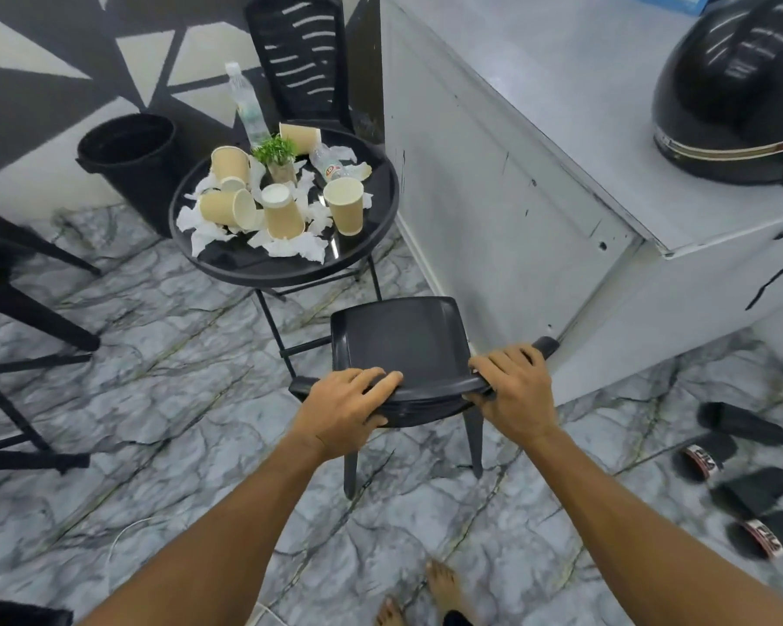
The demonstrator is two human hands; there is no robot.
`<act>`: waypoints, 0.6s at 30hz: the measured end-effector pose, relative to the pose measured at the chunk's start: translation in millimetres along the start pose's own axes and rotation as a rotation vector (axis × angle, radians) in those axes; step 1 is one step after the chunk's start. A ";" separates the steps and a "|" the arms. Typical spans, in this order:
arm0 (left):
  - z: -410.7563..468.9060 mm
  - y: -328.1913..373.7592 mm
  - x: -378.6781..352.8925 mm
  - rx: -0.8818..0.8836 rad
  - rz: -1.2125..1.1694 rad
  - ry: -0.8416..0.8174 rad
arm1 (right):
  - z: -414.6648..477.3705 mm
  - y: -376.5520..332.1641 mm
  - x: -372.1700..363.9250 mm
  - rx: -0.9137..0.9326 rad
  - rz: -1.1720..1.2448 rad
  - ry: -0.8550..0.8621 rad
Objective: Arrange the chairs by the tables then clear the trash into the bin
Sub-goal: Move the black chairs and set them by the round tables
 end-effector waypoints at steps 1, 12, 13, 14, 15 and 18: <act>2.7 -3.3 -1.0 0.016 0.014 -0.005 | 4.4 2.2 -0.8 0.009 -0.005 0.007; 50.9 -52.2 42.4 0.037 0.029 -0.005 | 81.1 13.6 12.6 0.074 0.168 0.017; 53.9 -60.7 53.6 0.040 0.012 -0.002 | 93.4 14.1 18.0 0.086 0.188 0.011; 57.7 -68.8 65.3 0.045 0.000 0.004 | 106.2 15.5 23.3 0.094 0.208 0.008; 61.7 -75.9 77.4 0.058 -0.007 0.012 | 118.8 17.0 27.6 0.102 0.228 0.009; 70.9 -95.8 105.0 0.152 -0.050 0.016 | 153.8 19.4 29.7 0.114 0.297 -0.001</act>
Point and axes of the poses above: each hand's wrist, its own z-axis towards the middle knuckle, its own x-axis out of the back of the hand, y = z × x, the point moved 5 cm from there along z, towards the middle knuckle, and after that the axes turned 8 degrees about x, right-handed, at the moved point
